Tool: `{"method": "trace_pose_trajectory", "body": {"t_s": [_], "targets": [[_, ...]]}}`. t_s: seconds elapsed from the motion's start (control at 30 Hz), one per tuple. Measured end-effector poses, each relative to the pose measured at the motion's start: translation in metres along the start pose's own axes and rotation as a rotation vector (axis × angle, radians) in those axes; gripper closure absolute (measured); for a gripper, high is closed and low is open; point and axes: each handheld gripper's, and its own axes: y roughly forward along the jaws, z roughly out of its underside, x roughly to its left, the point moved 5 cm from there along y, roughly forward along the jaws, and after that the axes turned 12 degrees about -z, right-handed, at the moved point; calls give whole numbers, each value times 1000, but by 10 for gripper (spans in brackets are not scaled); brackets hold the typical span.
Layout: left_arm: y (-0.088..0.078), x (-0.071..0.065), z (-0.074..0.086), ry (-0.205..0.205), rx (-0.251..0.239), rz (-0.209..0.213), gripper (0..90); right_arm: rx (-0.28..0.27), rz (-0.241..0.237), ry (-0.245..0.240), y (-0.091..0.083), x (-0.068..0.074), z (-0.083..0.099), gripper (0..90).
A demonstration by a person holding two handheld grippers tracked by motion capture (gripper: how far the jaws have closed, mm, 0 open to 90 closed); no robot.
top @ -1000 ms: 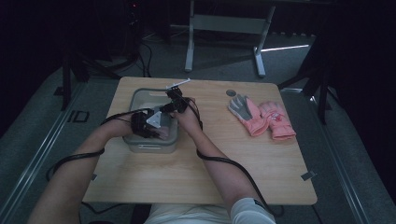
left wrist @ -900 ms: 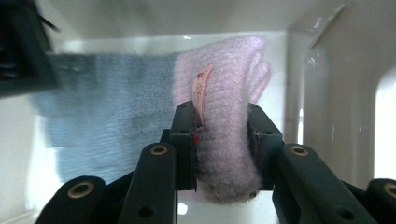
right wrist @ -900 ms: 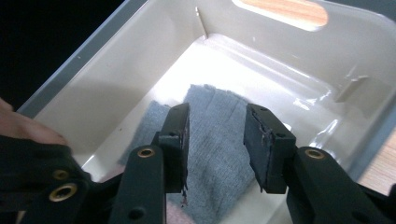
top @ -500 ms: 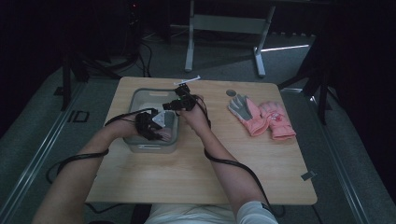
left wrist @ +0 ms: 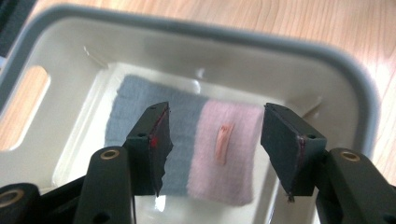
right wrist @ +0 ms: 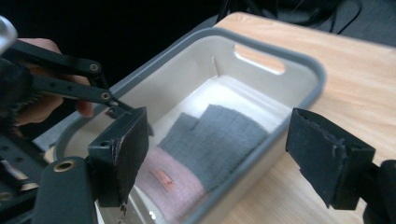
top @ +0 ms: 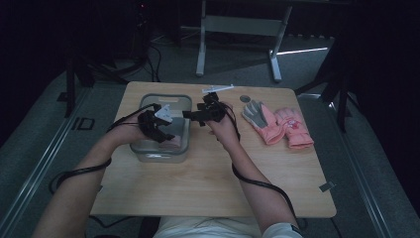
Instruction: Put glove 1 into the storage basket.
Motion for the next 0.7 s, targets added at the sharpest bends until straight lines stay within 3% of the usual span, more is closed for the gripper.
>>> {"method": "trace_pose_trajectory", "body": {"t_s": [0.13,0.3,0.37,0.47,0.57,0.7], "targets": [[-2,-9,-15,-21,-10,-3,424,-27,6,-41,-18,-1,5,178],[1,-20,-35,-64,-7,-32,433,-18,92,-112,-44,-11,13,183],[3,-28,-43,-73,-27,0,444,-17,92,-96,-56,-13,16,184],[7,-39,-53,-56,-35,14,460,-23,90,-58,-72,-18,21,175],[12,-49,-63,-46,-39,25,460,-39,46,-3,-86,-22,27,135],[16,-61,-73,-46,-28,27,435,-36,64,-1,-106,-29,36,133]]}}
